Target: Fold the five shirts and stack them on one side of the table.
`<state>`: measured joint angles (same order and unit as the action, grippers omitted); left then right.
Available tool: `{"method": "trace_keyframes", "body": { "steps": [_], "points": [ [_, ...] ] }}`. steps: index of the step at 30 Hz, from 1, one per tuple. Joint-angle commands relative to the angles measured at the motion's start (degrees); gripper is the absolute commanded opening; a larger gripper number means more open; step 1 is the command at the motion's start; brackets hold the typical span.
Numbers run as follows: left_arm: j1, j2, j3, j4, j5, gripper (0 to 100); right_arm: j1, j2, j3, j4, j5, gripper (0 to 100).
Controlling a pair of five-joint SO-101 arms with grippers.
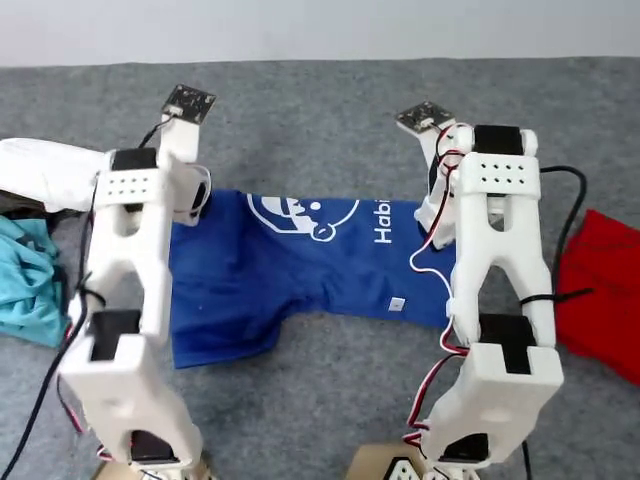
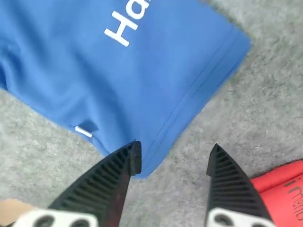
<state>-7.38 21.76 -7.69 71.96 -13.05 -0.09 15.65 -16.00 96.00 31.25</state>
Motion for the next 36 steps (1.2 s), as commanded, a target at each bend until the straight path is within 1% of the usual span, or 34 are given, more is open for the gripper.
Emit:
{"method": "trace_keyframes", "body": {
  "steps": [1, 4, 6, 10, 14, 22, 27, 36],
  "points": [
    [0.6, 4.1, -12.4, 4.0, 0.4, 12, 0.0, -0.3, -2.3, 2.5, -0.5, 23.0],
    [1.2, 9.1, -21.9, 7.1, 0.4, 12, 0.0, -0.1, -2.2, 3.4, -0.7, 23.0],
    [2.2, 12.5, -27.4, 9.5, 0.4, 14, 0.0, -0.1, -2.2, 3.4, -0.7, 23.0],
    [4.3, 20.0, -36.0, 14.3, 0.4, 15, -0.1, -0.4, -2.2, 3.5, -0.7, 23.0],
    [4.0, 26.8, -43.6, 19.0, 0.4, 15, 0.0, -0.6, -2.2, 5.8, -0.6, 23.0],
    [2.4, 35.7, -56.7, 26.1, 0.4, 8, 0.9, -0.4, -2.2, 6.5, -0.5, 23.0],
    [2.4, 37.5, -60.7, 28.4, 0.4, 2, 0.7, -0.2, -2.2, 6.3, -0.4, 23.0],
    [1.8, 37.4, -60.7, 28.4, 0.4, 2, 0.8, -0.2, -2.2, 6.5, -0.4, 23.0]
  ]
}}
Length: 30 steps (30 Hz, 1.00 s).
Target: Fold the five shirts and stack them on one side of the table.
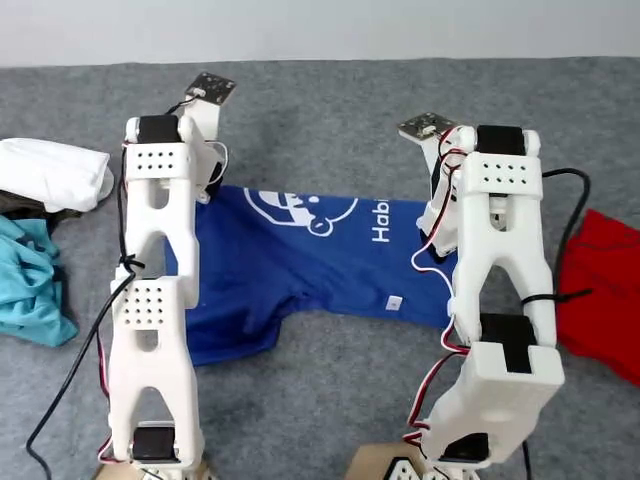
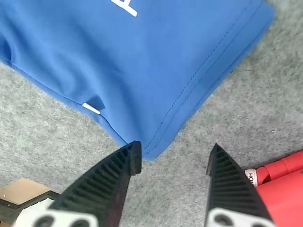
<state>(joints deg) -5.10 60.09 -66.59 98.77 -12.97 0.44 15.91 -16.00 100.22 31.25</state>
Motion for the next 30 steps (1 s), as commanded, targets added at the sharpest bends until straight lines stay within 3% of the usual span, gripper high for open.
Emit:
{"method": "trace_keyframes", "body": {
  "steps": [1, 4, 13, 19, 30],
  "points": [
    [-0.4, -1.0, -1.9, 1.6, 0.3, 2, 0.3, -0.5, -2.2, 2.2, -0.4, 23.0],
    [-0.2, -1.0, -2.0, 1.7, 0.3, 3, 0.1, -0.5, -2.2, 2.2, -0.4, 23.0],
    [-0.3, -4.0, -1.7, 1.8, 0.1, 17, 0.0, -0.4, -2.2, 1.9, -0.4, 23.0],
    [-0.6, -9.3, -1.7, 1.8, -0.1, 18, 0.0, -0.4, -2.2, 1.8, -0.4, 23.0],
    [-8.4, -10.7, -0.7, 1.7, 0.3, 18, 0.0, -0.1, -2.2, -2.9, -0.4, 23.0]
  ]
}}
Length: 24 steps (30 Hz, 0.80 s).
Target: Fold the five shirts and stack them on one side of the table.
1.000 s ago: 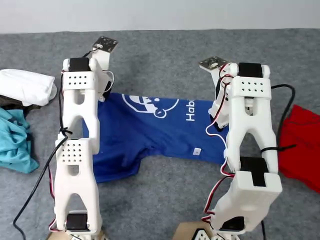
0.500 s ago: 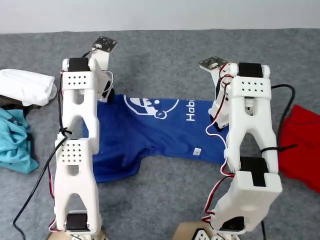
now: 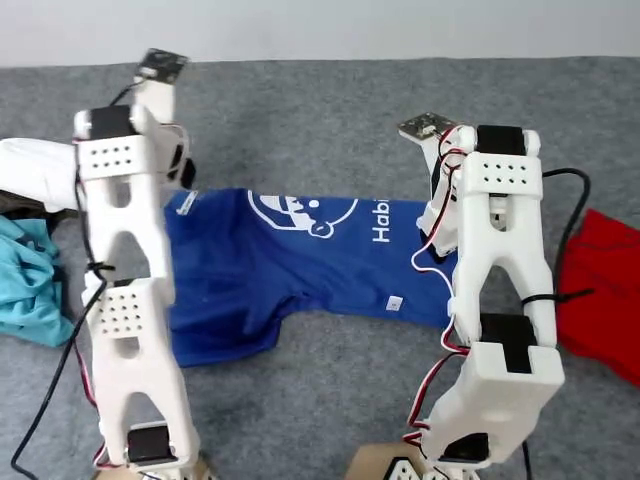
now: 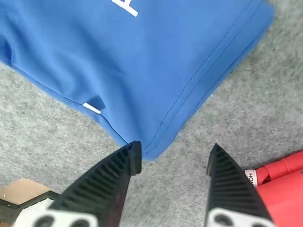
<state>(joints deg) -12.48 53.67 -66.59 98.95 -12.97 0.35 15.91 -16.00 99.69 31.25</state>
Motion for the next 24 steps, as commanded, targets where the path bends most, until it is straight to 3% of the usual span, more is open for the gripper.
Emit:
{"method": "trace_keyframes", "body": {
  "steps": [1, 8, 14, 20, 24],
  "points": [
    [-0.8, -4.3, -0.3, 1.4, 0.3, 17, 0.0, 0.3, -2.2, -4.3, -0.6, 23.0],
    [5.1, -1.8, 1.6, -1.2, 0.3, 11, -4.2, 8.7, -2.5, -15.1, -0.8, 22.3],
    [6.0, -1.7, 1.6, -0.9, 0.3, 2, -9.0, 10.0, -3.3, -18.6, -0.8, 0.2],
    [6.3, -6.1, 1.9, 1.5, 0.3, 0, -10.0, 8.1, -7.9, -16.5, -1.0, 1.0],
    [6.4, -6.5, 2.2, 1.5, 0.4, 0, -9.7, 10.0, -9.6, -19.4, -6.0, 0.9]
  ]
}}
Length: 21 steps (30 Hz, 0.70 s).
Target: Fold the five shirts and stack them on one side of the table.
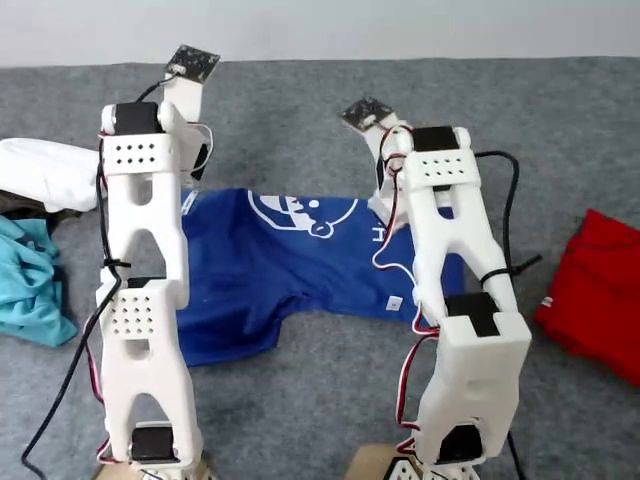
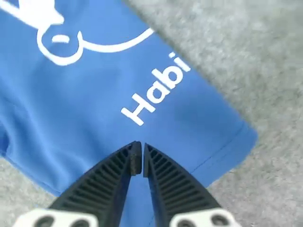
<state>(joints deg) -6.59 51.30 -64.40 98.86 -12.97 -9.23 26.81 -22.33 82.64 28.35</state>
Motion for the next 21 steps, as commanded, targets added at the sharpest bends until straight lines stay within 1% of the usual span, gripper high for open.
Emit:
{"method": "trace_keyframes", "body": {
  "steps": [1, 6, 8, 15, 21],
  "points": [
    [0.9, -4.1, 0.9, 1.6, 0.4, 0, 0.0, 0.0, -3.3, -3.3, -3.8, 0.9],
    [4.0, -2.0, 8.4, 1.6, 0.0, 0, 0.0, 5.6, -3.4, -5.7, -4.3, 0.9],
    [4.1, -0.8, 10.1, 1.5, 0.0, 0, 0.1, 7.5, -3.4, -6.6, -4.3, 0.9],
    [1.9, 4.0, 10.4, 1.5, 0.1, 0, 4.9, 11.9, -3.4, -11.2, -4.3, 0.9],
    [1.0, 7.4, 10.2, 1.6, 0.1, 0, 7.2, 13.6, -3.5, -13.7, -4.0, 0.9]
  ]
}}
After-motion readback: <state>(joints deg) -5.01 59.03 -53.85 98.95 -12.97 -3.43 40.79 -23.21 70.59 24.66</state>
